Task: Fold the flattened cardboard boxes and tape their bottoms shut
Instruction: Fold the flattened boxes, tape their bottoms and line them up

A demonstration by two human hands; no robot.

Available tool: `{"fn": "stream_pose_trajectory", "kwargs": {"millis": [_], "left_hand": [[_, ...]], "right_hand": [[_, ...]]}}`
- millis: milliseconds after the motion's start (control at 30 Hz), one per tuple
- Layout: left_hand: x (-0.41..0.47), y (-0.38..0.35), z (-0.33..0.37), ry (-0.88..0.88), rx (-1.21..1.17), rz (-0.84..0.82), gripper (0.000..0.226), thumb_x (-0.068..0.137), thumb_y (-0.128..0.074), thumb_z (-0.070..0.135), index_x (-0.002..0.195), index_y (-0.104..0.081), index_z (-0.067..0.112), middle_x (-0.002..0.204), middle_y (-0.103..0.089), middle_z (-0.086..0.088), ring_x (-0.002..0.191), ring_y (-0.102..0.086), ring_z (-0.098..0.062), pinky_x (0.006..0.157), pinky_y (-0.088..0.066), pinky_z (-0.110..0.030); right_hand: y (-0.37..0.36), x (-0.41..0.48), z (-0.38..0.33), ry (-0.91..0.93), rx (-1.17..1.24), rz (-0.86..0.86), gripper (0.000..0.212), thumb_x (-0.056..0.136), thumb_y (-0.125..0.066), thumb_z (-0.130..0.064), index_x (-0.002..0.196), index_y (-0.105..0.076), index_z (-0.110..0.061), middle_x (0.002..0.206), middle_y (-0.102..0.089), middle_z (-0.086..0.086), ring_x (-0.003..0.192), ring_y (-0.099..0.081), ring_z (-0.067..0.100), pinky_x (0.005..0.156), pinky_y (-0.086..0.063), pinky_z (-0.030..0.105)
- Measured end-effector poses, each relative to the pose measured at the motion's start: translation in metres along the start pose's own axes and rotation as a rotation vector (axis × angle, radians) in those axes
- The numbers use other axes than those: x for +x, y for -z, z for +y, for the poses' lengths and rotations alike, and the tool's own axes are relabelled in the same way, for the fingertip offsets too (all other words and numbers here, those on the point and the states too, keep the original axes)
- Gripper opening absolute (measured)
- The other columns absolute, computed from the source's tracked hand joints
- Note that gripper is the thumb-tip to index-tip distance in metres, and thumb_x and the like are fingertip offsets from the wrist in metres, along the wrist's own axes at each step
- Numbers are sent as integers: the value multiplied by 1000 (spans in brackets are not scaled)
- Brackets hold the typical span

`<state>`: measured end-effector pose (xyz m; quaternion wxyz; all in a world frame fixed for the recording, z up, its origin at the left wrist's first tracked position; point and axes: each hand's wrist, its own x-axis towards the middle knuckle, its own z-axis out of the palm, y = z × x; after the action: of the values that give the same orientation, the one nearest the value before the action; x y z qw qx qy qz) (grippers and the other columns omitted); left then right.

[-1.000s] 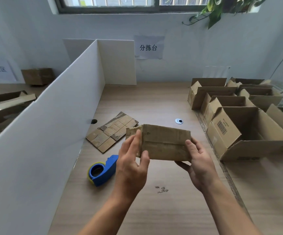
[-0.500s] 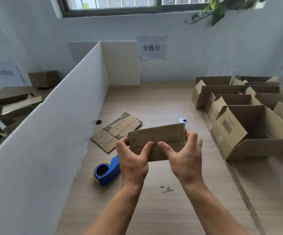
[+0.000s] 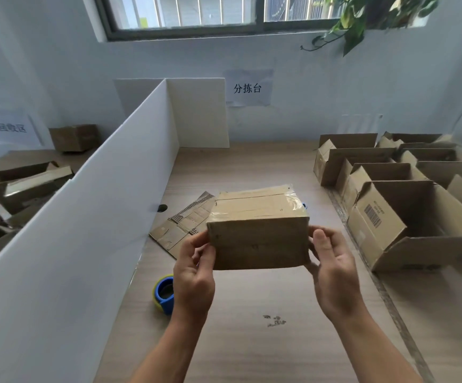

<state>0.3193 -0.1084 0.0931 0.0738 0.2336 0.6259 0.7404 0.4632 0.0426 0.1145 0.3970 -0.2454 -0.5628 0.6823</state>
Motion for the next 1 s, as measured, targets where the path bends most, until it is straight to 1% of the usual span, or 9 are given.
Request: {"fn": "stream_pose_trajectory", "kwargs": {"millis": [100,167,233,367,467,567,700,900,1000], "left_hand": [[0,-1,8,42,-9,-43,44,86,-65,39,129,-58,31,111,-67,10,108,-63,-10,91,-52,-24],[3,-8,15,91,27,1,53,82,-69,60,129,-59,36,110,-63,16,106,-60,1,88,-49,-15],[4,-14,18,82,74,29,49,87,-61,50,130,-62,27,110,-61,20,104,-56,15,85,-44,-5],[2,-13,13,157,-15,50,30,97,-54,2,117,-67,20,85,-68,14,77,-64,-1,66,-47,-9],[-4,-13,7,197,-48,15,40,91,-46,-14,108,-66,16,63,-64,10,57,-56,-4,53,-44,-13],[-8,-18,3,172,-54,-82,39,93,-48,-13,115,-65,14,91,-75,7,86,-70,-8,70,-52,-14],[-9,-21,-8,162,15,-225,46,85,-61,14,130,-58,18,116,-71,-1,110,-67,-13,91,-56,-28],[-16,-42,-33,185,183,-375,40,82,-64,32,117,-61,51,119,-67,21,120,-60,-7,108,-46,-45],[-19,-64,-40,198,261,-489,34,87,-67,38,116,-58,51,119,-67,20,119,-60,-7,106,-48,-46]], "right_hand": [[3,5,-7,-95,-48,15,95,54,-65,-89,132,-51,-37,123,-65,-8,117,-61,14,92,-55,42],[4,7,-9,-140,-29,13,63,76,-65,-71,126,-55,-33,119,-66,-6,109,-64,12,77,-59,29],[1,6,-11,-174,-14,7,22,98,-57,-31,119,-58,-24,113,-69,1,101,-69,15,71,-58,26],[4,3,-2,-152,109,28,28,96,-51,3,116,-55,-16,117,-66,12,105,-67,26,89,-55,42],[9,4,0,-136,177,15,38,93,-61,-4,123,-50,-24,123,-61,11,112,-64,29,93,-54,51],[18,3,-4,-177,108,0,56,81,-73,-26,126,-47,-43,120,-68,2,105,-69,21,80,-60,41],[47,1,-7,-227,-77,-29,74,71,-85,-39,132,-44,-50,123,-67,-9,112,-66,18,90,-56,46],[95,-12,-8,-184,-172,-17,104,55,-97,-36,134,-36,-61,139,-54,-17,128,-53,13,99,-52,42],[126,-21,-11,-168,-269,34,106,57,-96,-32,138,-33,-60,142,-46,-16,131,-46,12,97,-51,34]]}}
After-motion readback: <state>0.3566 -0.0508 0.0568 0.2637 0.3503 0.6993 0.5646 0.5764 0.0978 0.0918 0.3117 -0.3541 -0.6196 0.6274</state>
